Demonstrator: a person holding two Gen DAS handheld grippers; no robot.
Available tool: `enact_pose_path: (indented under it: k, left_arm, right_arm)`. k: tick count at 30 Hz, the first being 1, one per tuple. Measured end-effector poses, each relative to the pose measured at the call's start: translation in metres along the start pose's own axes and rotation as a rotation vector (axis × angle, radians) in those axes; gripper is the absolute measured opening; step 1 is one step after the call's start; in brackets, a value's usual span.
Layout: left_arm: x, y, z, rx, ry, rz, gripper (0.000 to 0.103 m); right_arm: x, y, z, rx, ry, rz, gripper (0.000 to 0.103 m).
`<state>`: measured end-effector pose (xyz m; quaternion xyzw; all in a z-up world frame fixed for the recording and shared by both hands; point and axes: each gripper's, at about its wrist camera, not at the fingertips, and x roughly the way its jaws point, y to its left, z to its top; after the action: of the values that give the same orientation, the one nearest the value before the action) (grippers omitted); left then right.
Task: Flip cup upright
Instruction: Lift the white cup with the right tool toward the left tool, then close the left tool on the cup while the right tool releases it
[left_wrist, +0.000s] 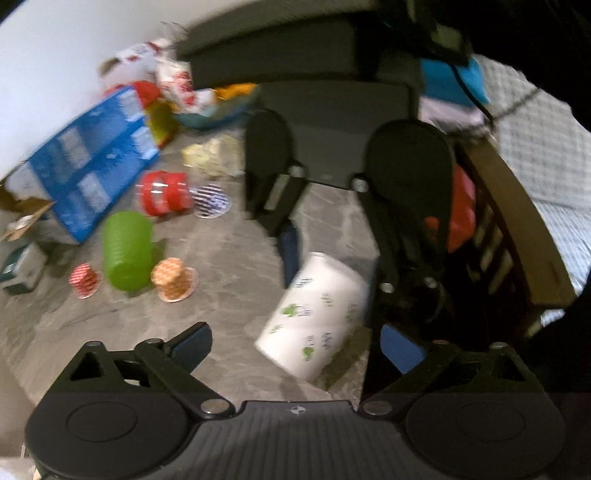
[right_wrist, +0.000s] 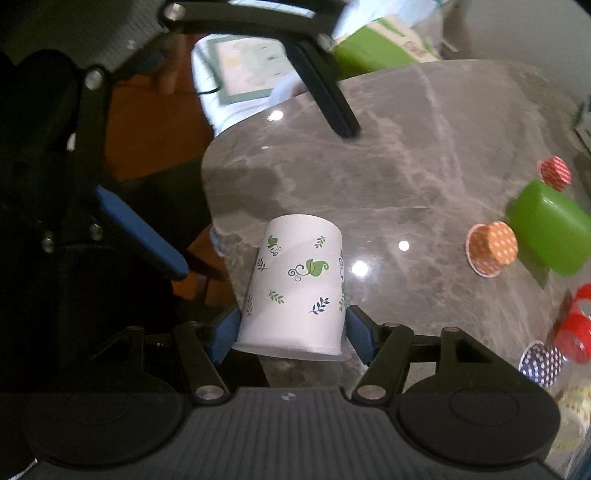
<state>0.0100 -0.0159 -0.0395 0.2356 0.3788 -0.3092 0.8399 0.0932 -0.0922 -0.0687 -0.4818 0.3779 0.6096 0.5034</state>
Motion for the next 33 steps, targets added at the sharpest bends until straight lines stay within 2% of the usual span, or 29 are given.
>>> enact_pose_path:
  k: [2,9,17,23,27,33]
  left_arm:
    - [0.008,-0.001,0.002,0.033,0.034,-0.043,0.098]
    - [0.027,-0.004,0.011,0.101,0.080,-0.081,0.093]
    - [0.035,-0.001,0.015,0.108,0.090,-0.117,0.085]
    - [0.045,-0.001,0.018,0.127,0.114,-0.139,0.084]
    - [0.050,0.000,0.020,0.132,0.129,-0.163,0.077]
    - [0.052,0.004,0.020,0.132,0.132,-0.182,0.077]
  right_arm:
    - [0.001,-0.001,0.001,-0.031,0.005,0.013,0.064]
    - [0.003,-0.001,0.005,-0.127,0.015,0.055,0.064]
    - [0.004,0.002,0.009,-0.198,0.022,0.065,0.064]
    - [0.006,0.003,0.009,-0.227,0.022,0.070,0.064]
    - [0.003,0.003,0.006,-0.225,0.022,0.074,0.064]
    - [0.002,0.002,0.005,-0.232,0.022,0.071,0.064]
